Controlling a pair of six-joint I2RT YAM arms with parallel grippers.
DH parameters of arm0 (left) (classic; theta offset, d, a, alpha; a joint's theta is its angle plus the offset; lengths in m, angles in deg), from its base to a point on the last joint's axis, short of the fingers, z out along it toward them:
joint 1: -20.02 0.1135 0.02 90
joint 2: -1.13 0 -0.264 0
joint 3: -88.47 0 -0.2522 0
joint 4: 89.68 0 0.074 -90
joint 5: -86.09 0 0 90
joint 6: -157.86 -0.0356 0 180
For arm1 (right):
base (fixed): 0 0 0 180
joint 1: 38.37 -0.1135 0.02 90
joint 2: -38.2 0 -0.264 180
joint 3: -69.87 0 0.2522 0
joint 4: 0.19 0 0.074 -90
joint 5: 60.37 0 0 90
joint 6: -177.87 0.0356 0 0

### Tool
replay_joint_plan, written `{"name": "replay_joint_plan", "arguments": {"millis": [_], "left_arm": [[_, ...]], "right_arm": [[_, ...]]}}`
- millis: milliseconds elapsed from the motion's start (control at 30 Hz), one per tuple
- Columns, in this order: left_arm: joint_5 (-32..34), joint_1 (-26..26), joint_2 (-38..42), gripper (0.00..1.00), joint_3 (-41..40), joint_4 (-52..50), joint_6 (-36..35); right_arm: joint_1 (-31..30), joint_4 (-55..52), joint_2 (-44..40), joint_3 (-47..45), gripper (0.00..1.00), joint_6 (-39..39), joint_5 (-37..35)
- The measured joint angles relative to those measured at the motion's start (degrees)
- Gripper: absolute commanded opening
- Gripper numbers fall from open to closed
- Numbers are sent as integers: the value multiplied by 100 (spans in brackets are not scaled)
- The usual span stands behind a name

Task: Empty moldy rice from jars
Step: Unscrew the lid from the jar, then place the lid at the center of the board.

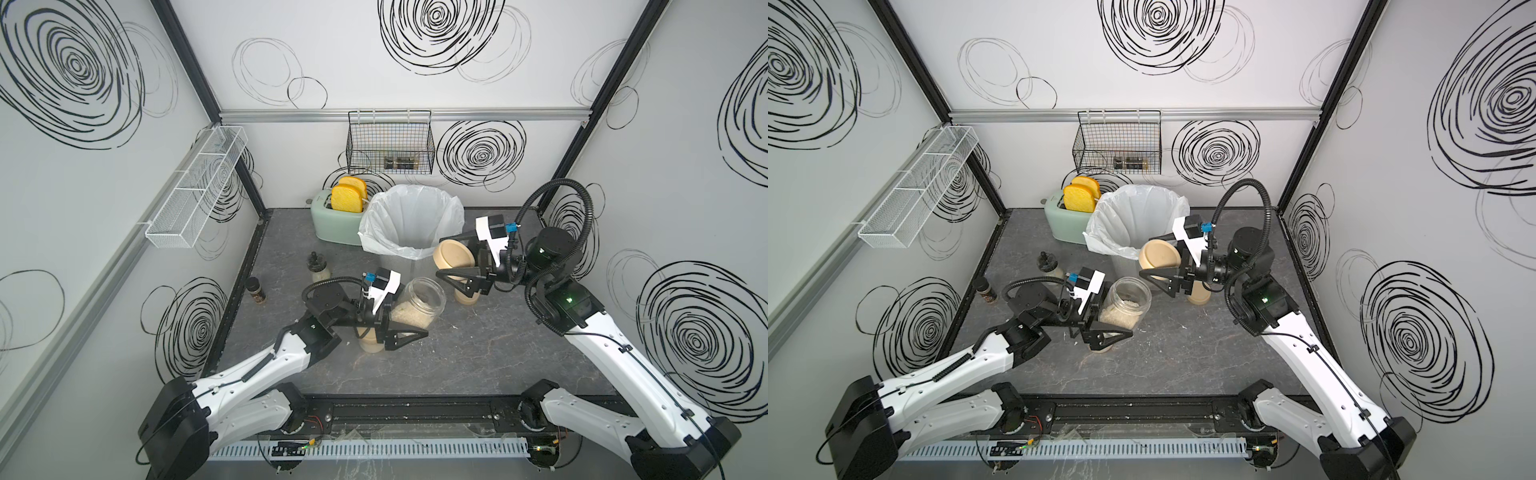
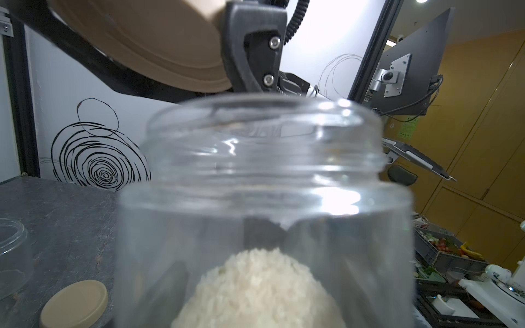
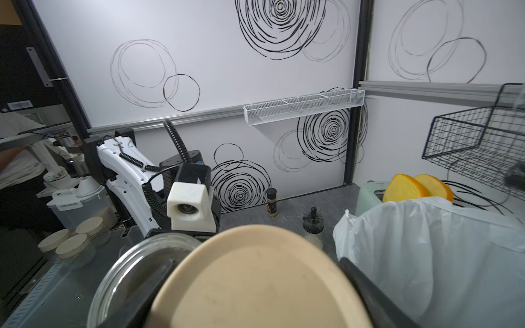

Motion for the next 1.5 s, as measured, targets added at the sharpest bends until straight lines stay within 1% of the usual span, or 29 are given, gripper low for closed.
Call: {"name": "replay_joint_plan", "arguments": {"millis": [200, 333, 467, 633, 800, 933, 1100, 1300, 1500], "left_arm": [[87, 278, 481, 86, -20, -203, -70], [90, 474, 651, 86, 13, -428, -164], [94, 592, 660, 86, 37, -505, -203], [103, 610, 671, 87, 37, -616, -214], [136, 610, 787, 87, 37, -647, -223], [149, 612, 855, 87, 37, -645, -223], [199, 627, 933, 87, 35, -697, -223], [260, 632, 1038, 87, 26, -741, -227], [332, 632, 1097, 87, 15, -750, -225]], "right_arm": [[177, -345, -575, -684, 76, -76, -680], [179, -476, -881, -1460, 75, -15, -1318], [164, -474, -1010, -2249, 74, 195, -1818], [-127, -354, -1086, -3106, 73, 496, -2568], [-396, -76, -1067, -3748, 72, 798, -3348], [-597, 254, -815, -4138, 72, 1051, -3934], [-894, 671, -179, -4426, 72, 1239, -4579], [-992, 979, 748, -4376, 72, 1419, -5077], [-999, 1239, 1764, -4157, 72, 1550, -5292]]}}
